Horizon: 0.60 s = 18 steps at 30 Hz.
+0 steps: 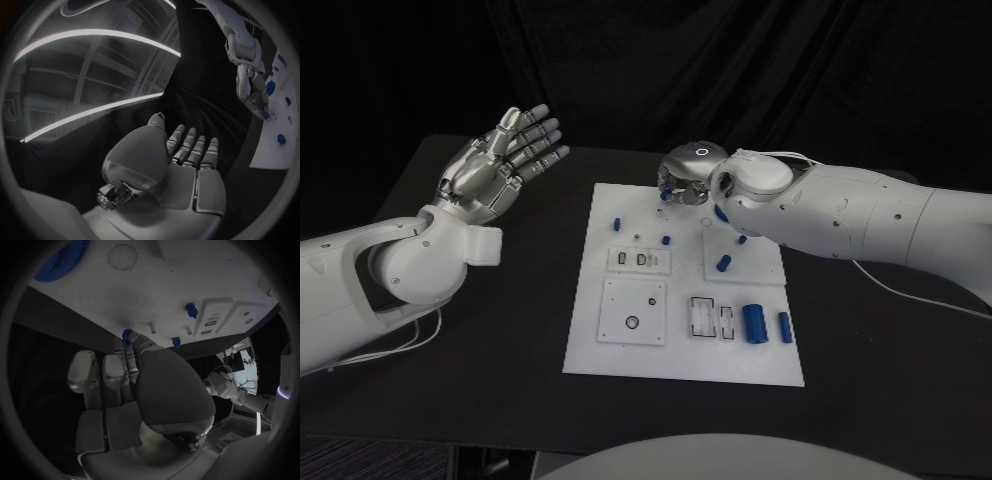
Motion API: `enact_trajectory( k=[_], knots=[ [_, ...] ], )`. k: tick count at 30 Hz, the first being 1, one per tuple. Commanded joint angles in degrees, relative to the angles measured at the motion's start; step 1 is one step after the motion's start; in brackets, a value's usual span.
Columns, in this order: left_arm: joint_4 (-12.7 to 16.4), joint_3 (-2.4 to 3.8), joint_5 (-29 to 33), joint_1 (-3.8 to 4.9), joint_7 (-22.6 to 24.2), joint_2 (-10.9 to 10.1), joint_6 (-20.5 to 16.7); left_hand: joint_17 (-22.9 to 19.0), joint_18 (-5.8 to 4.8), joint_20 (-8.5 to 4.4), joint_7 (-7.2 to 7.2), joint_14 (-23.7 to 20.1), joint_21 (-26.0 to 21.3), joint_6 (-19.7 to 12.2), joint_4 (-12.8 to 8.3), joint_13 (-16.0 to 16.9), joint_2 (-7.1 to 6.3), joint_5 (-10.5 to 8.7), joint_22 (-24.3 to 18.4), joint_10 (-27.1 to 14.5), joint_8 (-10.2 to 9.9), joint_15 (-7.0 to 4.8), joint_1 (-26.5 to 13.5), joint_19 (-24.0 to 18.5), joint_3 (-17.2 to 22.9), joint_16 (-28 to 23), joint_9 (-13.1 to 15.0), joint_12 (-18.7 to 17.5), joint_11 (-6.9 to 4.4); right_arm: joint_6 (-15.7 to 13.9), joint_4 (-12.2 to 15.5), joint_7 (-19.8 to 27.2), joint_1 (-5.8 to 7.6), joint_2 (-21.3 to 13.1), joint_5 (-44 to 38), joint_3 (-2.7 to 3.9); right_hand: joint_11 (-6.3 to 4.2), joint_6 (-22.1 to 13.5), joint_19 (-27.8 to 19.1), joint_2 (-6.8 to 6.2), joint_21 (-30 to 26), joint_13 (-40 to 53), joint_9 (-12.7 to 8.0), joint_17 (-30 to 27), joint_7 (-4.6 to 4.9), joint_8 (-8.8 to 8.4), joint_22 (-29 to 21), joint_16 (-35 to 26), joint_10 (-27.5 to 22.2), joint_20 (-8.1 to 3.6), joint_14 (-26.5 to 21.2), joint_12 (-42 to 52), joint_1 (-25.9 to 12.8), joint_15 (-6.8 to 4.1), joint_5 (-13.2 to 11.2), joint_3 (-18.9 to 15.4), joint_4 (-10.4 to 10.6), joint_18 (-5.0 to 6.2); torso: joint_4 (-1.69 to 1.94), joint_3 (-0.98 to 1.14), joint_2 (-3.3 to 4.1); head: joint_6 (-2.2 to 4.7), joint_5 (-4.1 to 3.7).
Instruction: Assemble the parts on the task board
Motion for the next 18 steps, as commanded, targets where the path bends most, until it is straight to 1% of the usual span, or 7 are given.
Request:
enact_trajectory(
  k=[1,5,10,12,14,17,18],
  knots=[
    [0.0,0.06,0.2,0.07,2.3,0.1,1.0,0.1,-1.07,-0.03,5.15,0.2,0.3,0.3,0.0,0.1,0.25,0.39,0.1,0.4,0.3,0.15,0.5,0.3,0.4,0.3,0.1,0.4,0.04,1.8,-0.4,-1.8,-0.13,0.0,-0.2,0.00,0.09,-0.4,-0.4,-0.20,-0.3,0.0,0.0,-0.2,0.11,-0.39,-0.2,-0.3,-0.4,0.12,-0.4,-0.3,-0.4,0.05,-0.3,0.3,-0.1,0.26,-0.09,0.02,-0.02,-0.08,0.03],
    [-0.1,0.06,0.2,0.06,2.2,0.2,1.1,0.1,-1.08,-0.02,5.15,0.2,0.3,0.3,0.0,0.1,0.26,0.40,0.1,0.4,0.4,0.16,0.5,0.3,0.4,0.3,0.1,0.4,0.06,1.9,-0.6,-1.7,-0.24,0.2,-0.2,0.00,0.28,-0.6,-0.8,-0.26,-0.7,0.0,0.1,-0.8,0.10,-0.63,-0.6,-0.7,-0.8,0.25,-0.7,-0.6,-0.5,0.21,-0.3,0.3,-0.2,0.36,-0.04,0.02,-0.02,-0.21,0.00],
    [-0.3,0.06,0.2,0.06,2.1,0.3,1.2,0.1,-1.09,-0.02,5.15,0.2,0.3,0.4,0.0,0.1,0.27,0.41,0.1,0.4,0.4,0.17,0.5,0.3,0.4,0.3,0.1,0.5,0.07,2.0,-0.8,-1.5,-0.35,0.5,-0.2,-0.01,0.84,-2.9,-1.4,-0.54,-1.4,0.1,-0.2,-1.5,-0.09,-2.28,-1.0,-1.1,-1.8,0.71,-1.2,-1.3,-0.9,0.71,-0.6,0.6,-0.2,0.48,0.05,0.02,-0.01,-0.24,-0.08],
    [-0.3,0.06,0.2,0.06,2.1,0.3,1.2,0.1,-1.09,-0.02,5.15,0.2,0.3,0.4,0.0,0.1,0.27,0.41,0.1,0.4,0.4,0.17,0.5,0.3,0.4,0.3,0.1,0.5,0.07,2.1,-0.9,-1.6,-0.38,0.6,-0.2,-0.01,1.77,-7.3,-2.4,-1.06,-2.5,-0.1,-1.3,-2.9,-0.91,-5.04,-2.1,-2.0,-4.7,1.27,-2.0,-2.8,-1.4,1.56,-1.3,0.7,-0.1,0.73,0.01,-0.02,-0.03,-0.30,-0.03],
    [-0.3,0.06,0.2,0.06,2.0,0.4,1.2,0.1,-1.11,-0.02,5.15,0.2,0.3,0.4,-0.1,0.1,0.28,0.42,0.1,0.5,0.4,0.19,0.5,0.3,0.4,0.3,0.1,0.5,0.10,2.2,-1.0,-1.9,-0.41,0.7,-0.2,-0.01,2.47,-12.5,-3.9,-1.56,-4.1,-0.4,-2.7,-5.2,-2.27,-8.08,-3.9,-3.3,-10.0,1.61,-3.4,-3.7,-1.6,1.46,-2.4,0.3,-0.5,1.24,-0.01,-0.04,-0.03,-0.33,-0.02],
    [-0.4,0.07,0.2,0.06,2.0,0.4,1.3,0.1,-1.11,-0.02,5.15,0.2,0.3,0.4,-0.1,0.1,0.28,0.42,0.1,0.5,0.4,0.19,0.5,0.3,0.4,0.3,0.1,0.5,0.10,2.2,-1.1,-2.0,-0.45,0.8,-0.2,-0.01,2.92,-16.9,-5.5,-1.35,-6.0,-0.2,-4.3,-7.1,-3.51,-8.40,-5.6,-4.5,-15.2,1.35,-4.8,-3.7,-1.9,1.11,-3.2,-0.8,-1.4,1.66,-0.01,-0.05,-0.02,-0.34,-0.02],
    [-0.4,0.07,0.2,0.06,2.0,0.4,1.3,0.1,-1.11,-0.02,5.15,0.2,0.3,0.4,-0.1,0.1,0.28,0.42,0.1,0.5,0.4,0.19,0.5,0.3,0.4,0.3,0.1,0.5,0.10,1.9,-1.2,-1.9,-0.46,0.8,-0.2,-0.01,2.96,-22.4,-6.7,-1.18,-7.5,-0.3,-6.0,-9.0,-4.15,-8.71,-6.9,-5.7,-18.5,1.26,-6.0,-3.7,-2.1,0.99,-3.5,-1.5,-1.8,1.97,-0.01,-0.05,-0.02,-0.34,-0.02]
  ],
)
